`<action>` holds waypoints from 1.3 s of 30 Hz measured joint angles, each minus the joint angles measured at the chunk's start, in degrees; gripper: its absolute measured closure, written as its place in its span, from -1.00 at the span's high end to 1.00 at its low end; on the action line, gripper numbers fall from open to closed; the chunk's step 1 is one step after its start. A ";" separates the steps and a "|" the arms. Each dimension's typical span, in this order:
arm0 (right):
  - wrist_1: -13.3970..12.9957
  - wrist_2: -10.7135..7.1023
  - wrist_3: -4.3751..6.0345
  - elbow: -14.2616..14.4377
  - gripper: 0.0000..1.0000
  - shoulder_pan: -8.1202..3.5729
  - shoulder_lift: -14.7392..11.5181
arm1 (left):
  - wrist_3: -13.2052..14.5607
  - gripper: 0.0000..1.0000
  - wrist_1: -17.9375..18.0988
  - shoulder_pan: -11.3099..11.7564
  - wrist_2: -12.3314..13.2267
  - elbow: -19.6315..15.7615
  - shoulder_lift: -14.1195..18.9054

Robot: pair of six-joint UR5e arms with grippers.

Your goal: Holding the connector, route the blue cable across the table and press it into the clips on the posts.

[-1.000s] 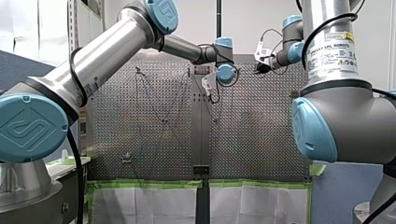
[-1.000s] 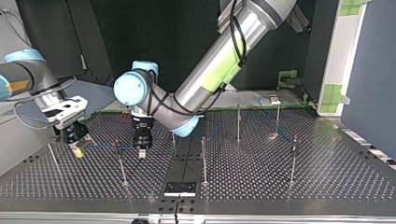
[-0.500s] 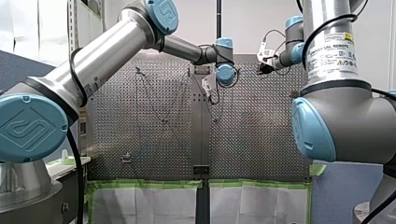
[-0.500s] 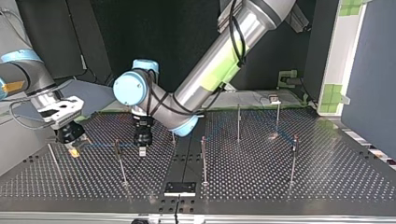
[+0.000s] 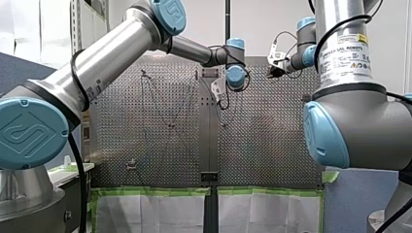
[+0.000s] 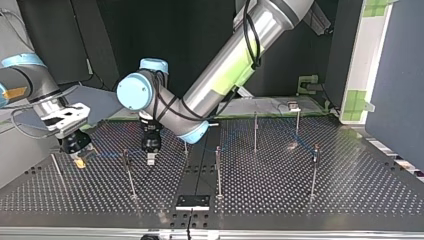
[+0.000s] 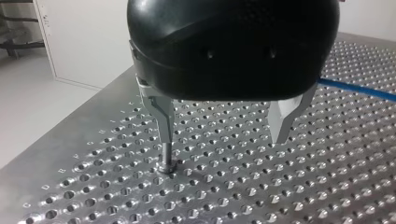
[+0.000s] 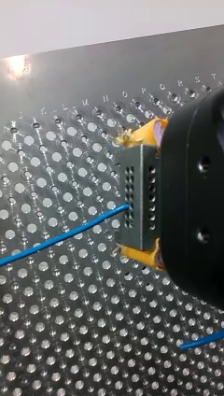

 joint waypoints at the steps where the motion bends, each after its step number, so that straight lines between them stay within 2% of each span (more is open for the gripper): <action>1: 0.00 -0.01 0.00 0.00 -1.00 -0.01 0.01 | -0.33 1.00 -0.40 -0.10 -0.03 0.00 0.03; 7: 0.04 -0.04 -0.01 0.00 -1.00 0.02 0.06 | -1.42 1.00 -3.36 -0.98 -1.90 -1.40 1.29; 10: 0.07 -0.04 -0.03 0.00 -1.00 0.07 0.09 | -0.99 1.00 -3.42 -1.24 -2.63 -2.78 2.66; 19: 0.20 -0.04 -0.01 0.00 -1.00 0.31 0.13 | -0.09 1.00 0.23 -1.63 -2.41 -7.55 7.18; 26: 0.34 -0.04 0.01 0.01 -1.00 0.51 0.12 | -0.33 1.00 3.25 -3.28 0.47 -10.93 10.43; 31: 0.38 -0.04 0.09 0.00 -1.00 0.63 0.13 | -0.26 1.00 3.52 -3.53 2.45 -13.50 12.99; 39: 0.45 0.01 0.12 0.00 -1.00 0.81 0.16 | -0.09 1.00 5.99 -2.61 0.13 -17.61 17.09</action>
